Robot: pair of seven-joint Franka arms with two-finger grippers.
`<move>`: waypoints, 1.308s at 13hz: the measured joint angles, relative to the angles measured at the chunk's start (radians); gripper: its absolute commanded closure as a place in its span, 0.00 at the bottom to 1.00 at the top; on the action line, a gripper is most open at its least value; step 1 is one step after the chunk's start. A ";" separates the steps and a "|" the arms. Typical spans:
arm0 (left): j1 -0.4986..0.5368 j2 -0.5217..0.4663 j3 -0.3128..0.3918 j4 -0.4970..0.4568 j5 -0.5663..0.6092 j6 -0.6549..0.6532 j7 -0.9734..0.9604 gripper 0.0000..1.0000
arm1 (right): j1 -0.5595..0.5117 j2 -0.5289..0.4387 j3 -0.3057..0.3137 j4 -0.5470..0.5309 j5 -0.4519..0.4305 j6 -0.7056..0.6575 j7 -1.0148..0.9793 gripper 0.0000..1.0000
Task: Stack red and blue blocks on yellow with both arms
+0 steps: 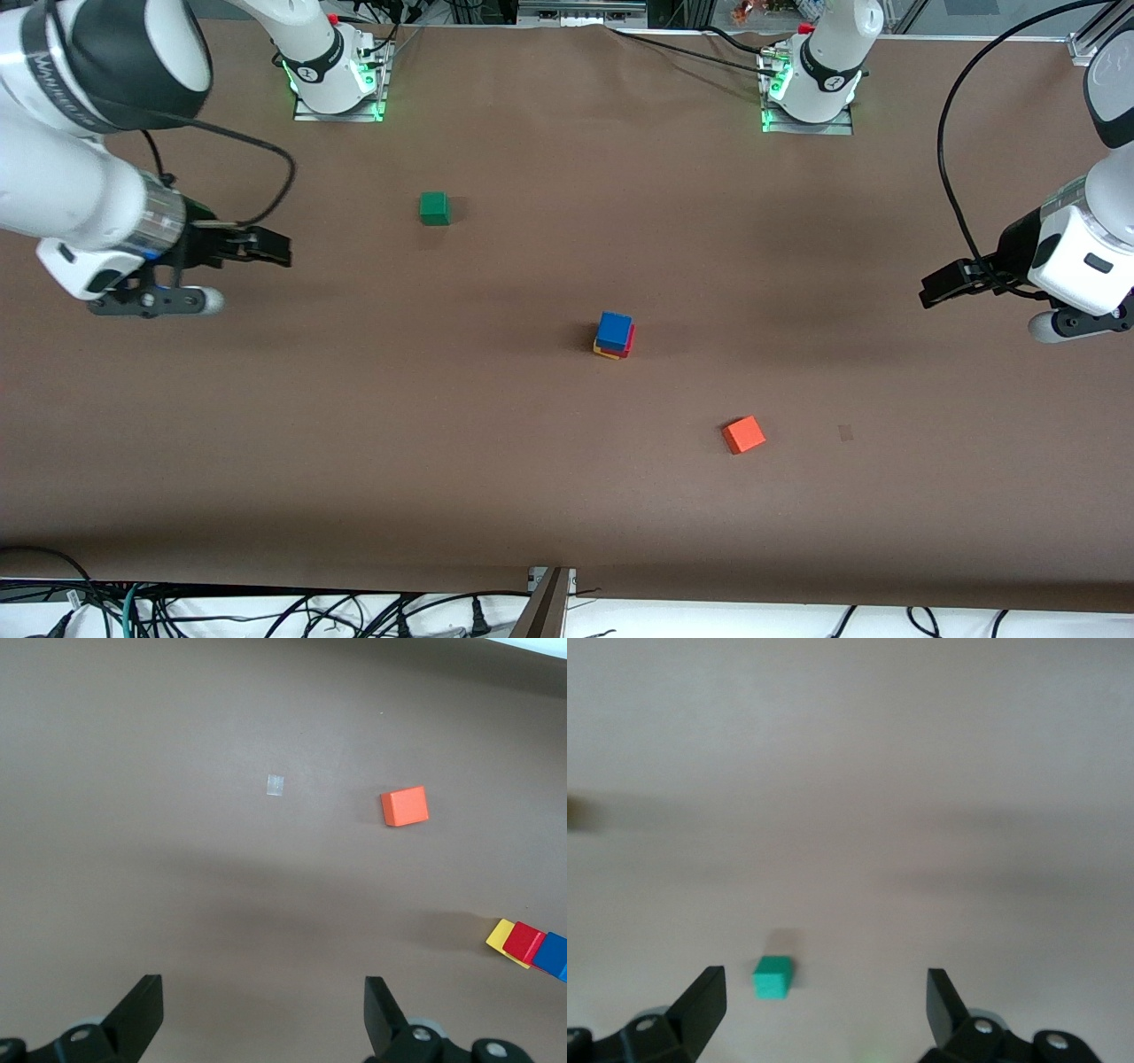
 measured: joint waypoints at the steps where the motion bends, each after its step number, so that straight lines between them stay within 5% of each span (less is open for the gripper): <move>1: 0.000 0.000 0.000 0.000 0.000 0.000 0.000 0.00 | -0.026 -0.047 0.029 -0.074 -0.015 0.042 -0.007 0.00; 4: 0.000 0.000 0.000 0.000 0.000 0.000 0.000 0.00 | -0.069 -0.133 0.101 -0.179 -0.040 0.083 -0.007 0.00; 8: 0.000 0.000 0.000 0.000 0.000 0.000 -0.001 0.00 | -0.068 -0.146 0.111 -0.178 -0.054 0.094 -0.007 0.00; 13: 0.000 0.000 0.000 0.000 0.000 0.000 -0.001 0.00 | -0.047 -0.044 0.129 -0.023 -0.101 -0.002 -0.006 0.00; 17: 0.000 0.000 0.000 0.000 0.000 0.000 -0.001 0.00 | -0.051 -0.024 0.123 -0.017 -0.103 -0.016 -0.010 0.00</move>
